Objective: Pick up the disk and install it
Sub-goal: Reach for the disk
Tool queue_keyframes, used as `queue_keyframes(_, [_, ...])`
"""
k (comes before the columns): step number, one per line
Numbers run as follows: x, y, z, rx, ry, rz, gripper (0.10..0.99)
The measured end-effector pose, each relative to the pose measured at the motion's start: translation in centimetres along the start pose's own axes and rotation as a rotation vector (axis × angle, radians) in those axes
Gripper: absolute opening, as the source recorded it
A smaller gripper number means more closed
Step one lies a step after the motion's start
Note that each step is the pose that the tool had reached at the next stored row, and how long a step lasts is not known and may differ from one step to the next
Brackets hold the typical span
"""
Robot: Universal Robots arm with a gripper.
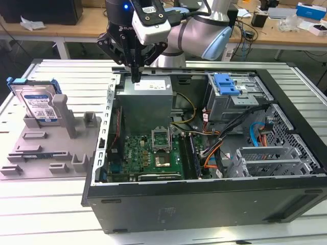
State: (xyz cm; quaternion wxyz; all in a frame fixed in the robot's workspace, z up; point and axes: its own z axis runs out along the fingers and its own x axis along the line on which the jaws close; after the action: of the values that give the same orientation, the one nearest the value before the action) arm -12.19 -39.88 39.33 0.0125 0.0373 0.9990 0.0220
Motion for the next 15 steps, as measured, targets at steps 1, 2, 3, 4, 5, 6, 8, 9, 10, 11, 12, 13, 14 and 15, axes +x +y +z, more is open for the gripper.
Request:
queue_keyframes(1, [0.06,0.02,0.0,0.0,-0.0001,0.0,0.106])
queue_keyframes(2, [0.13,0.03,0.01,0.0,-0.0001,0.0,0.106])
queue_keyframes(3, [0.45,0.05,0.02,0.0,-0.0001,0.0,0.106])
queue_keyframes(4, [0.76,0.12,0.04,0.0,-0.0001,0.0,0.106])
queue_keyframes(5, [1.38,0.4,0.07,0.0,0.0001,0.0,0.106])
queue_keyframes(6, [2.55,1.15,0.17,0.0,0.001,0.0,0.106])
queue_keyframes(8, [3.92,1.64,0.23,0.0,0.0014,0.0,0.106])
queue_keyframes(9, [4.68,1.72,0.26,0.0,0.0014,0.0,0.106])
queue_keyframes(10, [5.58,1.81,0.3,0.0,0.0014,0.0,0.106])
queue_keyframes(11, [6.5,1.89,0.33,0.0,0.0014,0.0,0.106])
queue_keyframes(12, [7.37,2.0,0.37,0.0,0.0013,0.0,0.106])
queue_keyframes(13, [7.96,2.08,0.4,0.0,0.0013,0.0,0.106])
queue_keyframes(14, [8.35,2.15,0.42,0.0,0.0013,0.0,0.106])
queue_keyframes(15, [8.93,2.25,0.45,0.0,0.0013,0.0,0.106])
